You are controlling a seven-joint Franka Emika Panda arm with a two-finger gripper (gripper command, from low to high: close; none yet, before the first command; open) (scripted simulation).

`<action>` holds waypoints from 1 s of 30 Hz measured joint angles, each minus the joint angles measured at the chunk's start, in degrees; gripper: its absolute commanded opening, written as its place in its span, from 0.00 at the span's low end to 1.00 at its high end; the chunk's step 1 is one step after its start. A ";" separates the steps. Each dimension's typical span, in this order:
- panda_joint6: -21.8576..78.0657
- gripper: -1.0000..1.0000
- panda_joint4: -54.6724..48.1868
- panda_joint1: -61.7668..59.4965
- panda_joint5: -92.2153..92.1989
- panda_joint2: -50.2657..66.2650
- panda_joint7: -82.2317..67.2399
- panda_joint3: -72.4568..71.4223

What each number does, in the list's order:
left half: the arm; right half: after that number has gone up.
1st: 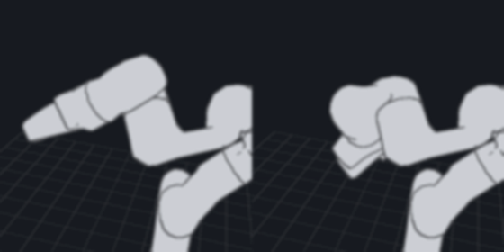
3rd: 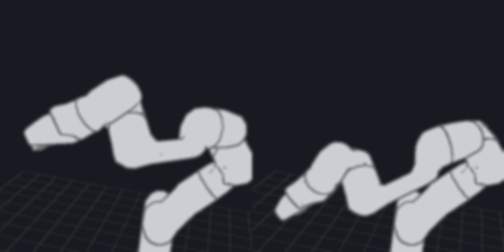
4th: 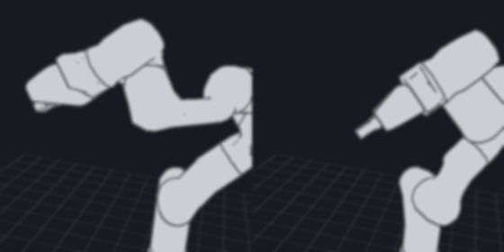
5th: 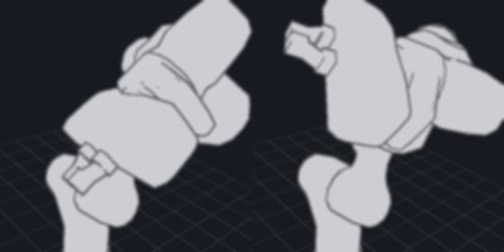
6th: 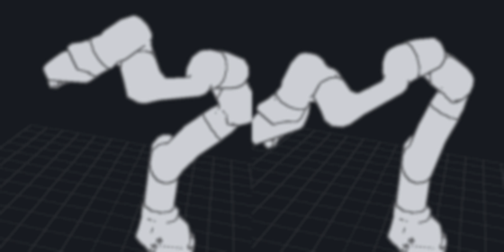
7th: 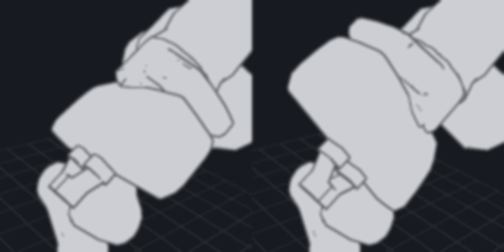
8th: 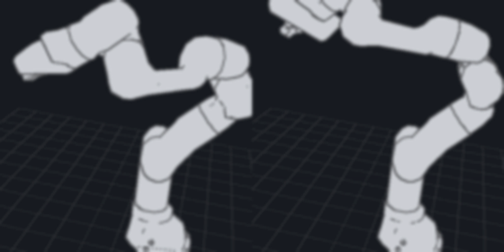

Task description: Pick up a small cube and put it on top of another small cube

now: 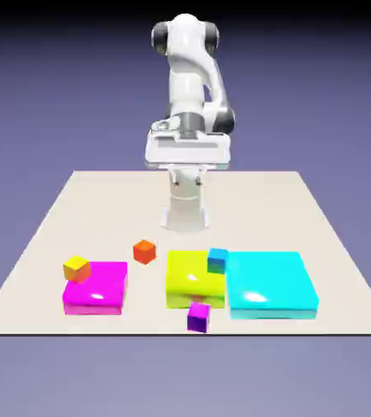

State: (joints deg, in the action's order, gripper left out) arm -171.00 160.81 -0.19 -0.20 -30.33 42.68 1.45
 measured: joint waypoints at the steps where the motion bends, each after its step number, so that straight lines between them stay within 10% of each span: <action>1: 2.49 0.50 -0.16 -0.73 -0.17 1.93 0.18 1.21; 17: 41.34 0.50 -2.58 -12.88 -2.74 32.08 3.05 20.00; 23: 29.69 0.50 -0.52 -14.23 -9.72 42.45 -1.91 15.39; 24: 28.31 0.00 -0.27 -14.49 -10.55 43.69 -2.50 14.85; 30: 37.63 0.00 -1.92 -12.77 -5.16 35.39 1.34 18.50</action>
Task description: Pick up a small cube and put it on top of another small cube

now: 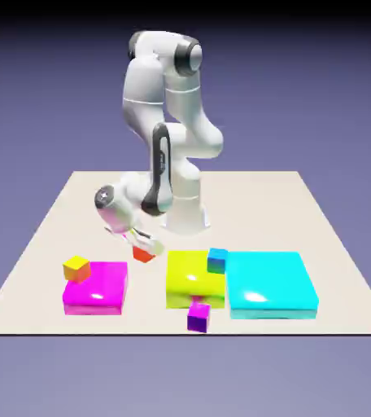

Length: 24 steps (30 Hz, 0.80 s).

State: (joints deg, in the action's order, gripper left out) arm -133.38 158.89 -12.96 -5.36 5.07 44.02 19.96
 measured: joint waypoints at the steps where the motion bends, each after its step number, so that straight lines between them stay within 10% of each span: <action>1: 2.33 0.00 -0.41 0.19 1.39 -2.08 0.99 0.91; 23: 16.05 0.00 -18.87 32.09 31.14 -4.75 -32.51 -22.52; 24: 13.57 1.00 -17.49 32.06 32.06 -3.61 -31.85 -22.06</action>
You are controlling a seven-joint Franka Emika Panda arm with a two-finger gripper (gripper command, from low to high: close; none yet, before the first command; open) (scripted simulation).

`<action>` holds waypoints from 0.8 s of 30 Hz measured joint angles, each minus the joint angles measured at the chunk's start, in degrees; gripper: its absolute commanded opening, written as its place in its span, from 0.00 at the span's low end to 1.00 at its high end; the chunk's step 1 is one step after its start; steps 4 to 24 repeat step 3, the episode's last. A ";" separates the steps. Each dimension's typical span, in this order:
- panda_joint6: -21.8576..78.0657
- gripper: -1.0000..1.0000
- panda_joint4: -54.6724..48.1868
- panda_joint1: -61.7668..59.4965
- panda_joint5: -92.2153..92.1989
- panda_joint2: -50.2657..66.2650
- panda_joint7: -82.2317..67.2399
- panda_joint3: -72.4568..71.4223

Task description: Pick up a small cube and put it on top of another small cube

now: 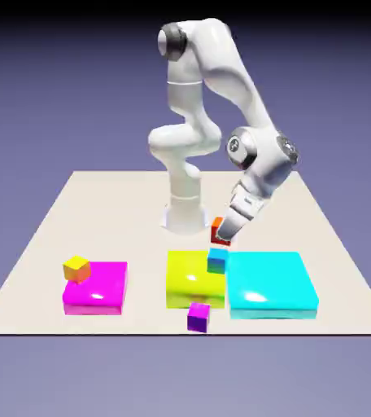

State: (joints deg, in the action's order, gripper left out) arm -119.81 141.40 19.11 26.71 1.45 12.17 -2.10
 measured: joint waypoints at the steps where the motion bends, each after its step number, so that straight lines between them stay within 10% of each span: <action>1: -0.04 1.00 0.00 -0.27 0.17 0.00 0.08 0.02; 24: 2.44 1.00 -1.37 0.01 -0.76 -1.13 -0.59 -0.40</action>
